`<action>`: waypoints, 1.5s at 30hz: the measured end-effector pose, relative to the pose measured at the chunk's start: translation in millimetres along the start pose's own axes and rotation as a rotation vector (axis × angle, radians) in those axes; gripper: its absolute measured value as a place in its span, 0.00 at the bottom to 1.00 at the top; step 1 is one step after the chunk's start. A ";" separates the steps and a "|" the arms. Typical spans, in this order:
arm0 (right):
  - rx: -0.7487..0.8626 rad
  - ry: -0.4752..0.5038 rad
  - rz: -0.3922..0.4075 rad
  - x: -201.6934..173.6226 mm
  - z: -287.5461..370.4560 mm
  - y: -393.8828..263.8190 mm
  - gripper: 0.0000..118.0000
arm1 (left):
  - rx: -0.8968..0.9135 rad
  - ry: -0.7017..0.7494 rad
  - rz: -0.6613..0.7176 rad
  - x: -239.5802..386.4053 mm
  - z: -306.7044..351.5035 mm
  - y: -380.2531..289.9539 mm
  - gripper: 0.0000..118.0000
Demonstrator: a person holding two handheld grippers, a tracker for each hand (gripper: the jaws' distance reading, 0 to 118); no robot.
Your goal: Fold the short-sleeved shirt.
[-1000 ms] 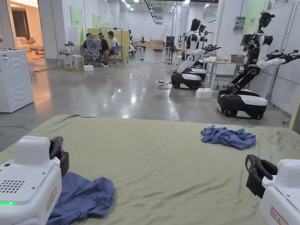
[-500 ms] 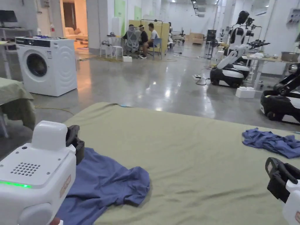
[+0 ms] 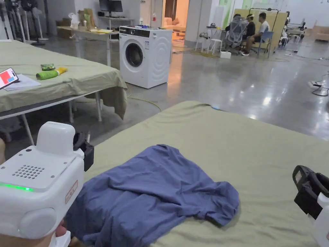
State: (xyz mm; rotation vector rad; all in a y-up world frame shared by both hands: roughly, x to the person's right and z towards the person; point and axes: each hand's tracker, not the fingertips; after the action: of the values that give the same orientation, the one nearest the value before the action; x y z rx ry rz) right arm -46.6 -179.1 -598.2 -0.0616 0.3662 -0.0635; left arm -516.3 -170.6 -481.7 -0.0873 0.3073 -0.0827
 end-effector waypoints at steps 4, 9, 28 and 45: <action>0.000 0.023 0.006 2.4 -7.3 0.5 0.03 | -0.018 0.000 0.000 2.0 -4.6 -2.0 0.00; -0.011 0.005 0.000 17.5 -9.4 -3.8 0.03 | -0.071 -0.052 0.006 19.8 -32.4 -6.1 0.00; -0.119 -0.095 -0.008 59.2 -12.4 -26.4 0.03 | -0.885 -0.373 -0.174 143.8 -290.8 -117.2 1.00; -0.162 -0.115 -0.068 72.7 -29.7 -43.8 0.03 | -0.887 -0.359 -0.208 168.0 -330.7 -193.4 1.00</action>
State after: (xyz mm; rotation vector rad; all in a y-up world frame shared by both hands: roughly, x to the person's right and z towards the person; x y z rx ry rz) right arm 8.3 -229.5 -648.7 -0.2368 0.2540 -0.0967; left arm -470.9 -402.6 -826.7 -1.0045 -0.0462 -0.1302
